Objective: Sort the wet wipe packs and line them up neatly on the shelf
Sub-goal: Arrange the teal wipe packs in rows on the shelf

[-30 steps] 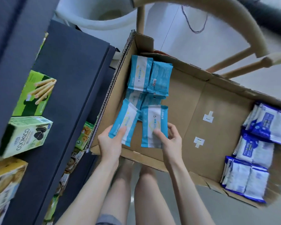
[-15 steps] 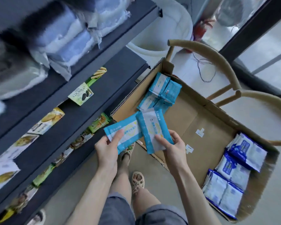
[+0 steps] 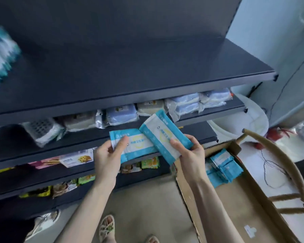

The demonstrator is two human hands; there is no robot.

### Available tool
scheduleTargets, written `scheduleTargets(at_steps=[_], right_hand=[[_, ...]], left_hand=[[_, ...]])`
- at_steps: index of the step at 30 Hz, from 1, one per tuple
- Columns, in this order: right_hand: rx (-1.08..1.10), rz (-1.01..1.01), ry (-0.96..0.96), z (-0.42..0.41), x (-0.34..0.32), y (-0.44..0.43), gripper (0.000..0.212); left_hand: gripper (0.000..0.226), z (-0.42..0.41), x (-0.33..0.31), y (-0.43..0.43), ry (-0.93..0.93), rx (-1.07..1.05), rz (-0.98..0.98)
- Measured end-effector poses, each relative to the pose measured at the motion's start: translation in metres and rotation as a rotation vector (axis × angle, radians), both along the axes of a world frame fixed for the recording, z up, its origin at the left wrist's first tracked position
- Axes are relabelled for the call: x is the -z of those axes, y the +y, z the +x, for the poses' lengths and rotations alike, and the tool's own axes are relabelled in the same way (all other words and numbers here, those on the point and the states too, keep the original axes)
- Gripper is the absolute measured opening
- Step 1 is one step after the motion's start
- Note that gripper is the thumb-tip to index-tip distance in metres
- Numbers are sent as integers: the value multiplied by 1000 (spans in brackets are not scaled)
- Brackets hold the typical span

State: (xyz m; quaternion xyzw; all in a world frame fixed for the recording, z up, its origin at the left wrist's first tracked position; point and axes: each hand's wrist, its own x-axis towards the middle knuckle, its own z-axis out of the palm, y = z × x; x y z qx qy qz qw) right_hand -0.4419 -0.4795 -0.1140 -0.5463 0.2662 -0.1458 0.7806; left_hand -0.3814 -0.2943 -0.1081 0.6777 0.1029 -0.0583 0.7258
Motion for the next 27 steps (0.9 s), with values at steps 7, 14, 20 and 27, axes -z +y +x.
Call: scheduleTargets(at_steps=[7, 14, 20, 27], right_hand=[[-157, -156, -153, 86, -71, 85, 25], [-195, -213, -246, 173, -107, 177, 25], [-150, -273, -249, 231, -115, 210, 25], [-103, -309, -232, 297, -121, 206, 24]], left_hand=[[13, 53, -69, 99, -221, -158, -19], [7, 141, -95, 201, -289, -129, 47], [8, 216, -112, 234, -290, -25, 181], [9, 308, -115, 226, -333, 45, 349]])
